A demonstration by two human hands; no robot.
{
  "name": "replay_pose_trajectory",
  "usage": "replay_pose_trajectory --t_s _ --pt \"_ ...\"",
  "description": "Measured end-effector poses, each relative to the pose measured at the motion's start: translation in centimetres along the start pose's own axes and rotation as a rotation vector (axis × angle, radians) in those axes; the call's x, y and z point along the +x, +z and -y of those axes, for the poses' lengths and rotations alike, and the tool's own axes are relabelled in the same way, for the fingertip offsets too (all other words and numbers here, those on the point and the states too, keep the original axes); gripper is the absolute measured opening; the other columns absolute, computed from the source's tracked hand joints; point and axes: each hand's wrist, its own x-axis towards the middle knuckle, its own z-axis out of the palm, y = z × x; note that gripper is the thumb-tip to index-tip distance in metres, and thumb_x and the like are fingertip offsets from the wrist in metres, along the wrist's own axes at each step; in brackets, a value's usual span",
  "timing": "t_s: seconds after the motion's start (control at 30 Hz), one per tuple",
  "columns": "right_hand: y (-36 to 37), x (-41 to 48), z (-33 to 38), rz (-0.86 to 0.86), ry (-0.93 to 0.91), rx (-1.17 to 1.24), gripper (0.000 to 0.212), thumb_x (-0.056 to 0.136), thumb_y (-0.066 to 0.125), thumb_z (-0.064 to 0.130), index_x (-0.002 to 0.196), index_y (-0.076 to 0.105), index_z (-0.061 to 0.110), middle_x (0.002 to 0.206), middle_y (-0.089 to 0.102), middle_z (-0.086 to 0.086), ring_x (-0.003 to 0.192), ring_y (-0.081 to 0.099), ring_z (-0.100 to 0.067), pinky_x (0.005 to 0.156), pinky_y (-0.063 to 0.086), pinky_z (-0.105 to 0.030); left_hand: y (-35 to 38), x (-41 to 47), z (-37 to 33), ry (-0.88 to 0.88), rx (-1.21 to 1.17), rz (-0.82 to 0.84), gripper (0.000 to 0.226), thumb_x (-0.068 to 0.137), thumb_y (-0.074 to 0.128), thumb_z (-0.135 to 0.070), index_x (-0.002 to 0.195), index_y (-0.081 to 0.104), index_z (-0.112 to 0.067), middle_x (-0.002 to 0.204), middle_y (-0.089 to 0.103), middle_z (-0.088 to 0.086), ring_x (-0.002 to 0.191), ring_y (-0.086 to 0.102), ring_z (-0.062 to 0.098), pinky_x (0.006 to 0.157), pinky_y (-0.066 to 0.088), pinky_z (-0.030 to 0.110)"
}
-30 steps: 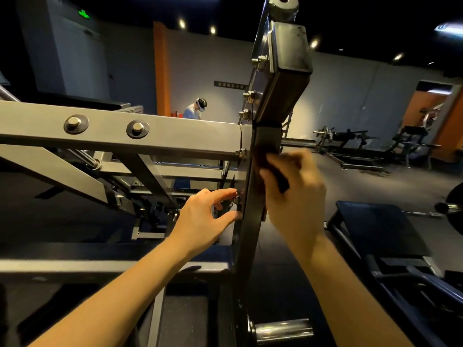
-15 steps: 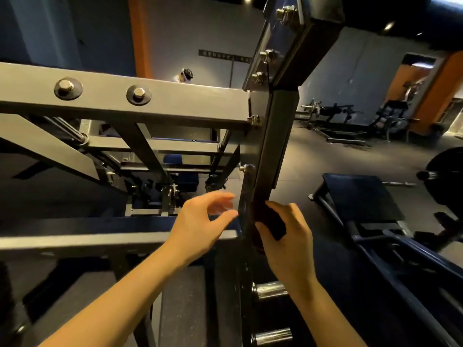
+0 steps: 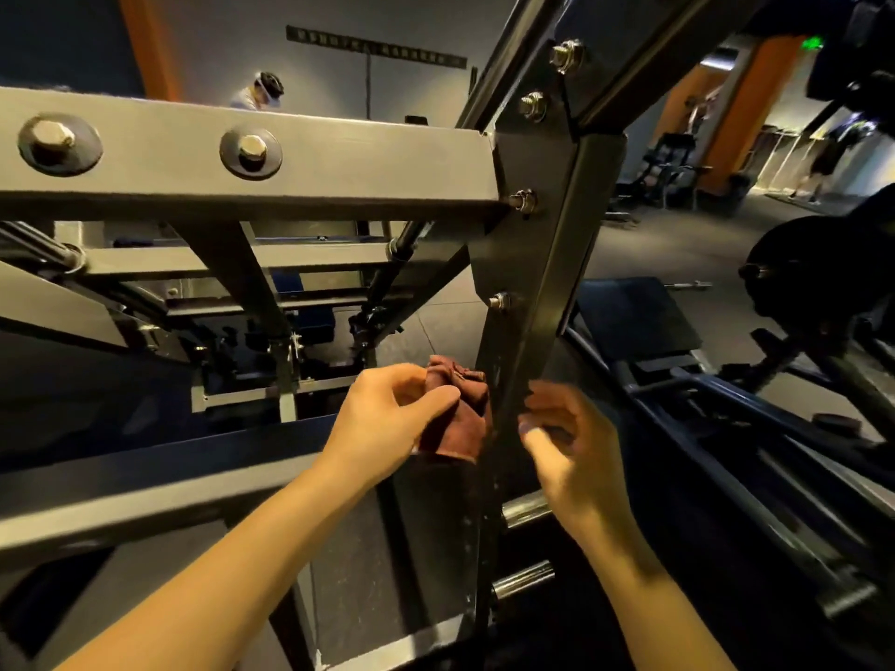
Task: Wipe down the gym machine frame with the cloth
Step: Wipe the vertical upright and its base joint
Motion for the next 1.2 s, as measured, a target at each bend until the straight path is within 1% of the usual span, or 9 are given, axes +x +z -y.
replay_pose_trajectory --t_s 0.1,0.27,0.37,0.5,0.67,0.8,0.93,1.03,1.2 --pt "-0.3 0.9 -0.2 -0.124 -0.043 -0.084 0.037 0.092 0.072 0.006 0.097 0.062 0.041 0.101 0.070 0.004 0.089 0.070 -0.004 0.073 0.054 -0.015 0.0 2.6 0.3 0.036 0.103 -0.166 0.015 0.092 0.072 -0.037 0.105 0.070 -0.029 0.094 0.071 -0.014 0.092 0.067 0.002 0.085 0.058 0.028" --pt "1.2 2.3 -0.9 -0.140 -0.006 -0.155 0.037 0.095 0.067 0.011 0.102 0.057 0.046 0.111 0.062 0.006 0.097 0.066 -0.003 0.086 0.058 -0.031 2.7 5.0 -0.3 0.141 0.107 -0.291 0.019 0.096 0.069 -0.024 0.105 0.056 -0.034 0.094 0.058 -0.023 0.092 0.058 -0.007 0.078 0.050 0.011" --pt "1.8 2.2 -1.3 -0.098 0.012 -0.045 0.036 0.100 0.058 0.008 0.104 0.062 0.044 0.107 0.066 0.002 0.100 0.068 -0.008 0.090 0.057 -0.037 4.4 4.9 0.1 0.190 0.122 -0.277 0.019 0.093 0.070 -0.023 0.102 0.057 -0.032 0.099 0.063 -0.015 0.095 0.061 0.000 0.080 0.051 0.016" --pt "1.0 2.0 -1.1 -0.072 0.038 0.056 0.031 0.101 0.054 0.003 0.111 0.071 0.027 0.099 0.071 0.003 0.097 0.068 -0.005 0.088 0.054 -0.026 6.9 2.4 1.6 0.162 0.060 -0.191 0.027 0.089 0.076 -0.018 0.102 0.059 -0.034 0.100 0.064 -0.015 0.096 0.063 -0.003 0.080 0.056 0.019" --pt "0.8 2.3 -1.5 -0.039 0.050 0.037 0.037 0.102 0.054 0.002 0.118 0.071 0.031 0.107 0.071 0.006 0.104 0.066 -0.002 0.090 0.053 -0.019 6.6 1.9 2.4 0.115 -0.031 -0.170 0.022 0.091 0.076 -0.025 0.109 0.067 -0.033 0.097 0.068 -0.022 0.098 0.062 -0.013 0.078 0.049 0.004" --pt "0.9 2.0 -1.3 -0.044 0.047 0.105 0.037 0.100 0.054 -0.003 0.120 0.071 0.022 0.103 0.072 0.010 0.103 0.068 -0.004 0.087 0.052 -0.016 5.1 5.0 0.7 0.096 -0.075 -0.273 0.004 0.095 0.072 -0.026 0.097 0.071 -0.023 0.086 0.070 -0.014 0.086 0.067 -0.005 0.074 0.053 0.008" --pt "0.7 2.0 -1.4 -0.028 0.070 0.097 0.035 0.099 0.054 -0.004 0.115 0.072 0.022 0.103 0.072 0.004 0.100 0.069 -0.005 0.085 0.055 -0.022 5.4 6.2 -0.8 0.176 -0.041 -0.362 0.010 0.094 0.070 -0.021 0.092 0.066 -0.029 0.088 0.066 -0.016 0.088 0.065 -0.005 0.074 0.051 0.009" --pt "0.8 2.0 -1.5 -0.028 0.066 0.078 0.032 0.100 0.054 -0.002 0.112 0.073 0.020 0.103 0.071 0.002 0.099 0.069 -0.007 0.085 0.056 -0.023 7.2 2.5 1.8 0.285 0.051 -0.292 0.016 0.090 0.073 -0.012 0.101 0.071 -0.024 0.098 0.067 -0.015 0.097 0.066 0.003 0.083 0.056 0.021" --pt "1.1 2.2 -1.1 -0.068 0.070 0.080 0.032 0.099 0.053 -0.005 0.113 0.074 0.015 0.099 0.073 0.009 0.099 0.069 -0.003 0.085 0.055 -0.019 6.4 2.5 2.5 0.161 -0.038 -0.208 0.016 0.092 0.074 -0.017 0.106 0.077 -0.024 0.097 0.073 -0.013 0.095 0.069 0.000 0.086 0.060 0.027"
